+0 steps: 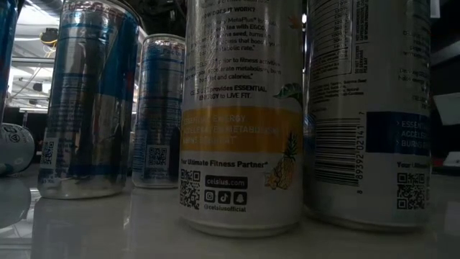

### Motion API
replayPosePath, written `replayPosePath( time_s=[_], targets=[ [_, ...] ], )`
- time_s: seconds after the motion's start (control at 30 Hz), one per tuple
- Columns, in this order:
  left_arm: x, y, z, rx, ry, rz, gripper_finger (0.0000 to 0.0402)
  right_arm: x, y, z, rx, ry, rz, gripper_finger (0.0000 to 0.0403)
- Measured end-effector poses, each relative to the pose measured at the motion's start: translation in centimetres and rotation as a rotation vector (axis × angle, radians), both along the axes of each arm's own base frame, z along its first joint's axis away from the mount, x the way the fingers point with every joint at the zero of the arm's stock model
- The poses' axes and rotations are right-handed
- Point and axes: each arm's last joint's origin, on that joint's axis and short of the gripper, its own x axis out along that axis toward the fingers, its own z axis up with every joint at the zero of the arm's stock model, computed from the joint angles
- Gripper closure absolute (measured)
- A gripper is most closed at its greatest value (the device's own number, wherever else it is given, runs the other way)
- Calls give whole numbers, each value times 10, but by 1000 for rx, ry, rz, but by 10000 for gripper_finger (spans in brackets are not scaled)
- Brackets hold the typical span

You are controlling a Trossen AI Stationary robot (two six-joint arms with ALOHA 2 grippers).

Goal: Place canned beverage on shelf
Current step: Put the white soda can on the shelf

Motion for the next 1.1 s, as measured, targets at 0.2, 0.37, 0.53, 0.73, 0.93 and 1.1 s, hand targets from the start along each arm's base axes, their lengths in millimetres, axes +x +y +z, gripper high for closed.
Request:
replayPosePath(
  time_s=[0.2, 0.37, 0.53, 0.73, 0.93, 1.1],
  targets=[
    [0, 0, 0, 0, 0, 0, 402, 5, -12, -16, 24, 56, -19, 81],
    [0, 1, 0, 12, 1, 22, 402, 10, -14, -26, 39, 85, -4, 81],
    [-1, 4, 1, 32, 2, 55, 402, 12, -12, -26, 63, 78, 52, 81],
    [-3, 15, 3, 40, -26, 87, 401, 10, -11, -27, 73, 89, 53, 81],
    [-5, 24, 5, 44, -42, 113, 402, 7, -9, -31, 111, 144, 59, 81],
    [-6, 28, 4, 44, -39, 121, 402, 6, -7, -32, 136, 150, 84, 81]
  ],
)
